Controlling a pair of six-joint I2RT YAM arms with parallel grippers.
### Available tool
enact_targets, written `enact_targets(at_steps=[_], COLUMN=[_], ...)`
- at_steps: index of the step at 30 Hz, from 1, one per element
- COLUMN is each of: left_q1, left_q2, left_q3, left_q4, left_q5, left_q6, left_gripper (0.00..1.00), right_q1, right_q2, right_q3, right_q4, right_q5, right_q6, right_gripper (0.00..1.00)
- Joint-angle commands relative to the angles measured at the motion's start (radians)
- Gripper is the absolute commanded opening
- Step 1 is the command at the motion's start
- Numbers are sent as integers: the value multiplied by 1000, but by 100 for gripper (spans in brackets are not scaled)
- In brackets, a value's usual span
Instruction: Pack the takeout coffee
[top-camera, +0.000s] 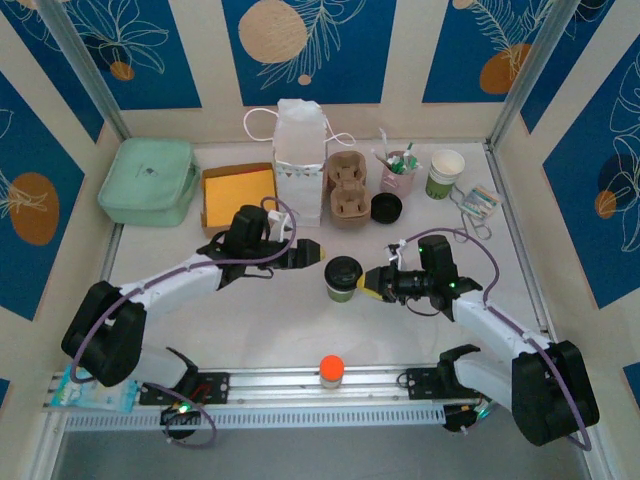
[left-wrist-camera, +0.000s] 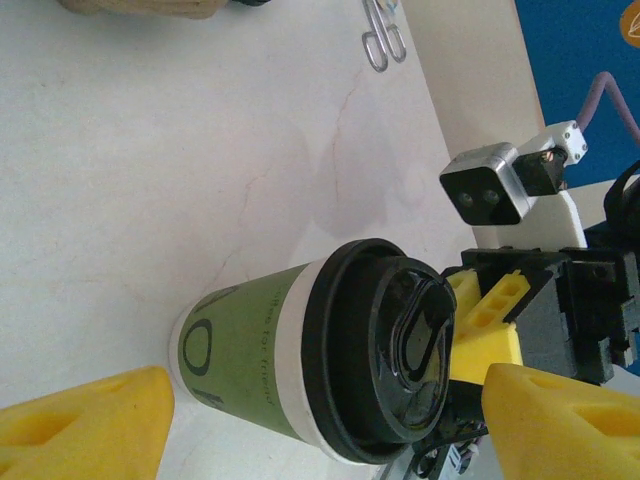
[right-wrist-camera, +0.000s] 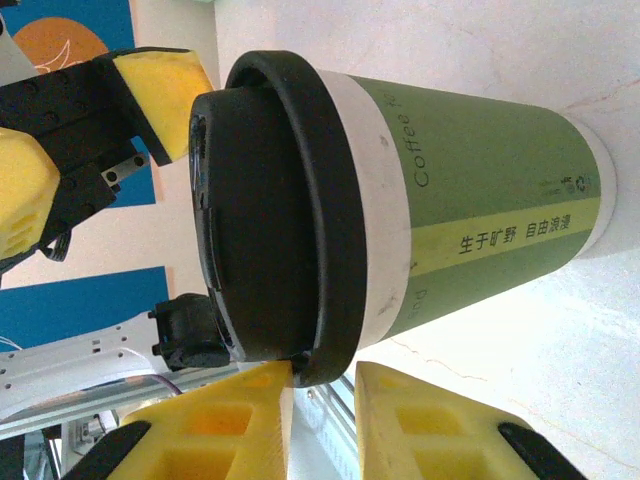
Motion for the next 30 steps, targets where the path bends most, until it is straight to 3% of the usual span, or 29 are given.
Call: enact_targets(at_steps=[1, 13, 20, 30], left_q1=[-13, -19, -34, -61], left_q2=[9, 14, -1, -41], left_q3=[27, 37, 35, -37], left_q4=[-5, -52, -82, 26], left_q5=[-9, -32, -35, 5], left_q6=[26, 55, 59, -79], left_gripper=[81, 81, 81, 83], right_q1=[9, 12, -30, -89], right_q2=[-20, -62, -145, -80], right_q3=[9, 16, 48, 245], right_q4=[-30, -114, -218, -366], right_q5=[2, 25, 38, 98], right_q6=[-30, -72, -111, -245], right_gripper=[24, 41, 59, 61])
